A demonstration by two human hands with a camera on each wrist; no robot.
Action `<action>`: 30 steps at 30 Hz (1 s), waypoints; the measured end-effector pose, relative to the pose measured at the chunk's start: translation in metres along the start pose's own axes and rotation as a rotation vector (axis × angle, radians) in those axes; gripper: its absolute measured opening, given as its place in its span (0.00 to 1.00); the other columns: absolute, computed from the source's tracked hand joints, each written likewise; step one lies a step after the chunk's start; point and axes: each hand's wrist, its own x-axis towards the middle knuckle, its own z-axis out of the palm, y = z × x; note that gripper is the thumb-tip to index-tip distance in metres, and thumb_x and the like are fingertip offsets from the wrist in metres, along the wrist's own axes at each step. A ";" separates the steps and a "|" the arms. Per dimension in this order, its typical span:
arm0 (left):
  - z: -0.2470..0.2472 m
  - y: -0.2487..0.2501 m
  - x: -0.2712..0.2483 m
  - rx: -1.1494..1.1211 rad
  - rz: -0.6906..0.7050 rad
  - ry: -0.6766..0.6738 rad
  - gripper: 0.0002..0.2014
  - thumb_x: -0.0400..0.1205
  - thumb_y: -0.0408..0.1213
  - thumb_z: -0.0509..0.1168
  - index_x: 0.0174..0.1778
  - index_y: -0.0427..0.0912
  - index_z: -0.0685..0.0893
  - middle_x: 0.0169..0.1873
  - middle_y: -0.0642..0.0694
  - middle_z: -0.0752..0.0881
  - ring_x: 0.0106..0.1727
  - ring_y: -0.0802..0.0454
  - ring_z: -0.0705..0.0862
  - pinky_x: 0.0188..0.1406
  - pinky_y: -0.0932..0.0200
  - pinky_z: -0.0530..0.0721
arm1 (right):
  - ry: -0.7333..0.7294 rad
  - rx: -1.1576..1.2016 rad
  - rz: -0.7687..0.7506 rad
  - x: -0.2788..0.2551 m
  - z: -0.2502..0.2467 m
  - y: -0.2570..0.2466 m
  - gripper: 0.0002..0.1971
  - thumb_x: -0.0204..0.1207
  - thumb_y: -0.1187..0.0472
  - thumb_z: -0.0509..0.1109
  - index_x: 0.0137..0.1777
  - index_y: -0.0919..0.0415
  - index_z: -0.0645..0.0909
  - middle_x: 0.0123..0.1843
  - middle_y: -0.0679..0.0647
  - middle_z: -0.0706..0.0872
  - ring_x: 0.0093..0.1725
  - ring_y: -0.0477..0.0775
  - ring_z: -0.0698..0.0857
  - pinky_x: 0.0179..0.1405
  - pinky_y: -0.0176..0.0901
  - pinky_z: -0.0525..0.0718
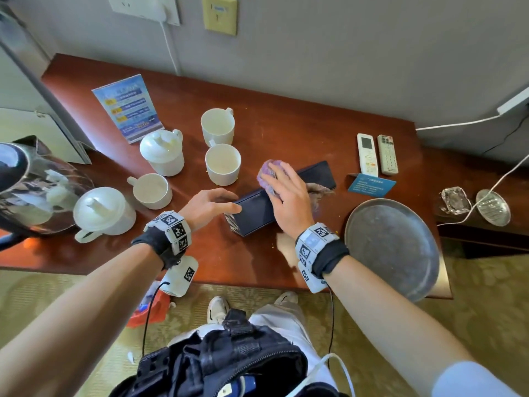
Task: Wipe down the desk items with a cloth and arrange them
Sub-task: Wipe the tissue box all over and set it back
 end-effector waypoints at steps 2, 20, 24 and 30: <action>-0.002 0.000 0.003 -0.004 -0.003 -0.004 0.30 0.55 0.62 0.73 0.53 0.55 0.89 0.53 0.52 0.91 0.59 0.54 0.87 0.71 0.49 0.79 | -0.045 -0.008 -0.078 -0.003 -0.003 0.003 0.18 0.81 0.70 0.66 0.69 0.62 0.84 0.73 0.59 0.82 0.77 0.65 0.75 0.77 0.57 0.72; -0.008 -0.003 0.015 -0.137 -0.030 0.034 0.08 0.85 0.37 0.67 0.57 0.41 0.87 0.51 0.45 0.88 0.52 0.53 0.84 0.50 0.67 0.78 | -0.189 0.160 -0.049 0.014 0.009 -0.028 0.21 0.78 0.76 0.61 0.68 0.66 0.84 0.75 0.64 0.79 0.78 0.67 0.73 0.79 0.57 0.72; -0.009 0.000 0.016 -0.131 -0.044 0.063 0.08 0.87 0.39 0.63 0.55 0.43 0.86 0.47 0.53 0.87 0.44 0.64 0.82 0.39 0.78 0.74 | -0.160 0.106 0.153 0.033 -0.013 0.021 0.21 0.83 0.72 0.59 0.72 0.59 0.82 0.81 0.57 0.74 0.82 0.58 0.69 0.81 0.55 0.68; -0.009 0.005 0.013 -0.137 -0.070 0.069 0.08 0.88 0.40 0.62 0.56 0.44 0.86 0.50 0.53 0.87 0.48 0.62 0.83 0.42 0.77 0.74 | -0.048 0.009 0.245 0.037 -0.017 0.026 0.17 0.86 0.69 0.62 0.70 0.57 0.84 0.79 0.58 0.76 0.81 0.60 0.71 0.79 0.50 0.68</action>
